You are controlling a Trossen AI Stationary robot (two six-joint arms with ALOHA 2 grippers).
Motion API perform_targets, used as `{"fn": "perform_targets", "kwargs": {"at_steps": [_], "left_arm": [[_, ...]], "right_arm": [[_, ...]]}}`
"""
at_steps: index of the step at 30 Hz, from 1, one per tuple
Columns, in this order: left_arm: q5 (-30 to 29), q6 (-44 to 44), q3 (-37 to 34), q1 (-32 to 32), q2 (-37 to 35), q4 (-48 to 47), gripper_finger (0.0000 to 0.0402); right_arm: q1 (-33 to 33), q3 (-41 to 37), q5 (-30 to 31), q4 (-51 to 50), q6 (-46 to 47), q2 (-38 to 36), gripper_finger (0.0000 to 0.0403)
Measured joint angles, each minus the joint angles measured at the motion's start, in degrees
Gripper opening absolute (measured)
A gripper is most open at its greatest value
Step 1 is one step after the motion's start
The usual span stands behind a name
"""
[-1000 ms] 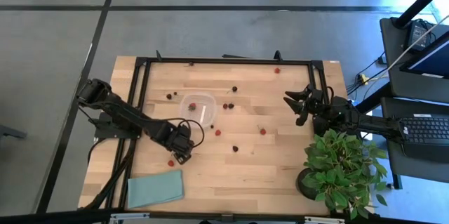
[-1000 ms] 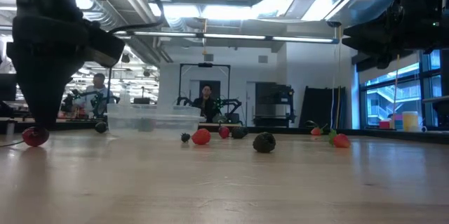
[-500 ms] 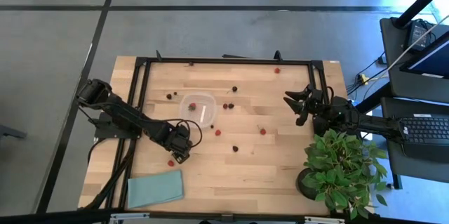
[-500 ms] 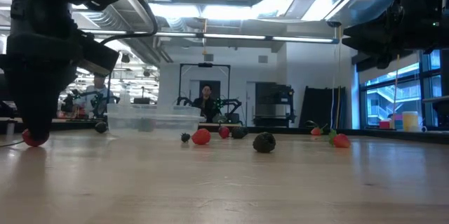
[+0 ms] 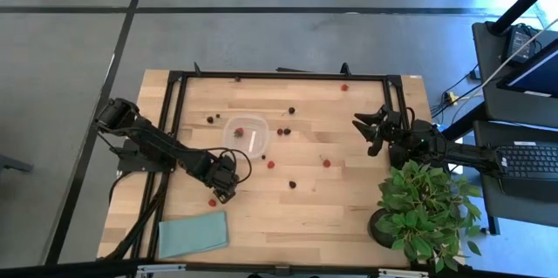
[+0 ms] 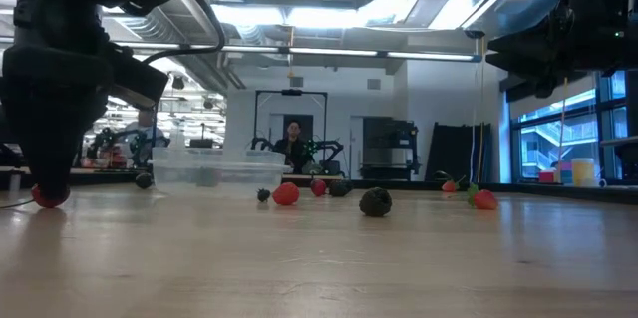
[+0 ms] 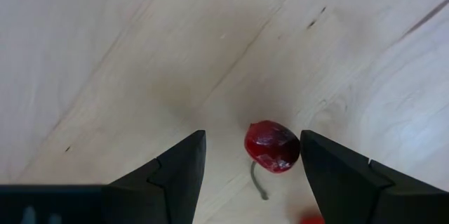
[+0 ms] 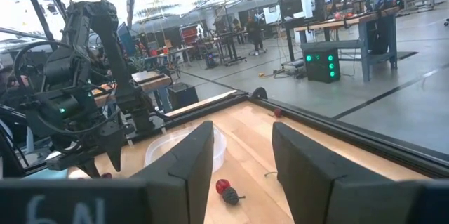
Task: Pick and placing Produce into tupperware
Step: Put the bottom red cherry into the transparent container
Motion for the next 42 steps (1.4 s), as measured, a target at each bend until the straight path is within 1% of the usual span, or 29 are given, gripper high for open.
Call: {"fn": "perform_targets", "kwargs": {"at_steps": [4, 7, 16, 22, 28, 30, 34, 40, 42], "left_arm": [[0.0, -0.2, 0.0, 0.0, 0.0, 0.0, 0.0221], [0.0, 0.1, 0.0, 0.1, 0.0, 0.0, 0.0212], [0.3, 0.2, 0.2, 0.3, 2.0, -0.2, 0.0151], [0.2, 0.2, 0.2, 0.3, 2.1, -0.6, 0.0110], [-0.2, 0.8, 0.4, 0.7, 2.2, -1.4, 0.0080], [-0.1, 2.2, 0.9, 1.3, 2.3, -2.2, 0.0077], [-0.5, 8.2, 2.7, 4.0, 2.4, -3.7, 0.0077], [-0.6, 18.8, 6.6, 10.9, 2.4, -7.3, 0.0076], [-0.5, 22.6, 8.5, 13.3, 2.4, -10.0, 0.0074]], "right_arm": [[0.0, 0.0, 0.0, 0.0, 0.0, 0.0, 0.0149], [0.0, 0.0, 0.0, 0.0, -0.1, 0.0, 0.0149], [0.0, 0.0, 0.0, 0.0, -0.2, 0.0, 0.0149], [0.0, 0.0, 0.0, 0.0, 0.0, 0.0, 0.0149], [0.0, 0.0, 0.0, 0.0, -0.1, 0.0, 0.0149], [0.0, 0.0, 0.0, 0.0, -0.1, 0.0, 0.0149], [0.0, 0.0, 0.0, 0.0, -0.1, 0.0, 0.0149], [0.0, 0.0, 0.0, 0.4, -0.3, 0.0, 0.0149], [0.0, 0.0, 0.0, 0.9, -0.3, 0.0, 0.0149]]}}
